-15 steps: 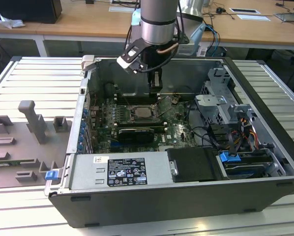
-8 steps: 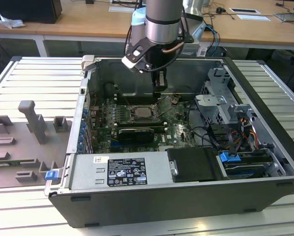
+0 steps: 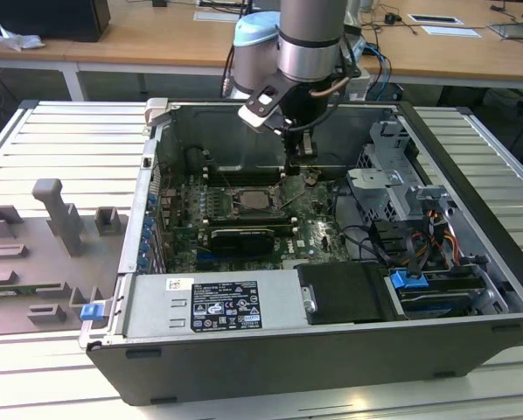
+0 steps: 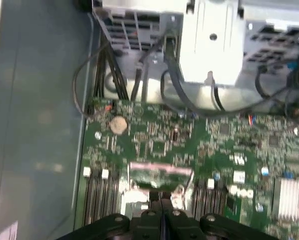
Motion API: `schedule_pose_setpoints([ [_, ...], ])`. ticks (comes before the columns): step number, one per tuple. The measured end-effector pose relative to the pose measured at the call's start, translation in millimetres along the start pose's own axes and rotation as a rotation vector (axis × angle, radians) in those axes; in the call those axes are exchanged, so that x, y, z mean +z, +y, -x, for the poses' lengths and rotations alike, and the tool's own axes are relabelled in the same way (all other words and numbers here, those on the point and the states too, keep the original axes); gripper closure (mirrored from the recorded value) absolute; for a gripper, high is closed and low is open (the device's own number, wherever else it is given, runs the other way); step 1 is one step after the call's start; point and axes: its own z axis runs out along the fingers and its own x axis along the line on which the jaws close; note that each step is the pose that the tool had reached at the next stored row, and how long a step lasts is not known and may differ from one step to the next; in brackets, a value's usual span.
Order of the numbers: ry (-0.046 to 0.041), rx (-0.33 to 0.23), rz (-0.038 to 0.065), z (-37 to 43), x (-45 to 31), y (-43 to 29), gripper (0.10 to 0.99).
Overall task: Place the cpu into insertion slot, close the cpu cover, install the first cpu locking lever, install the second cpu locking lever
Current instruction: 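Close the cpu cover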
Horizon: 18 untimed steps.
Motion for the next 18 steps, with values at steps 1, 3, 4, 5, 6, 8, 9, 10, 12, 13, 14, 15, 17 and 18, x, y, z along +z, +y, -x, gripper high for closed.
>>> schedule_pose_setpoints([
  [1, -0.0001, 0.0, -0.001, 0.5, 0.6, 4.7, 0.98],
  [3, 0.0001, 0.0, -0.001, 1.2, 1.6, 11.4, 0.98],
  [4, 0.0, 0.0, -0.001, 1.4, 1.9, 13.6, 0.98],
  [5, -0.0003, 0.0, -0.001, 1.7, 2.3, 16.3, 0.98],
  [6, -0.0004, 0.0, -0.001, 1.9, 2.6, 18.4, 0.98],
  [8, -0.0003, 0.0, -0.001, 2.3, 3.3, 23.3, 0.98],
  [9, -0.0003, 0.0, -0.001, 2.5, 3.6, 24.9, 0.98],
  [10, -0.0004, 0.0, -0.001, 2.6, 4.0, 25.6, 0.98],
  [12, -0.0007, 0.0, -0.001, 2.9, 4.5, 27.6, 0.98],
  [13, -0.0006, 0.0, -0.001, 3.0, 4.8, 29.5, 0.98],
  [14, -0.0006, 0.0, -0.001, 3.1, 5.0, 30.7, 0.98],
  [15, -0.0007, 0.0, -0.001, 3.2, 5.2, 31.6, 0.98],
  [17, -0.0007, 0.0, -0.001, 3.4, 5.6, 33.5, 0.98],
  [18, -0.0008, 0.0, -0.001, 3.5, 5.8, 34.4, 0.98],
])
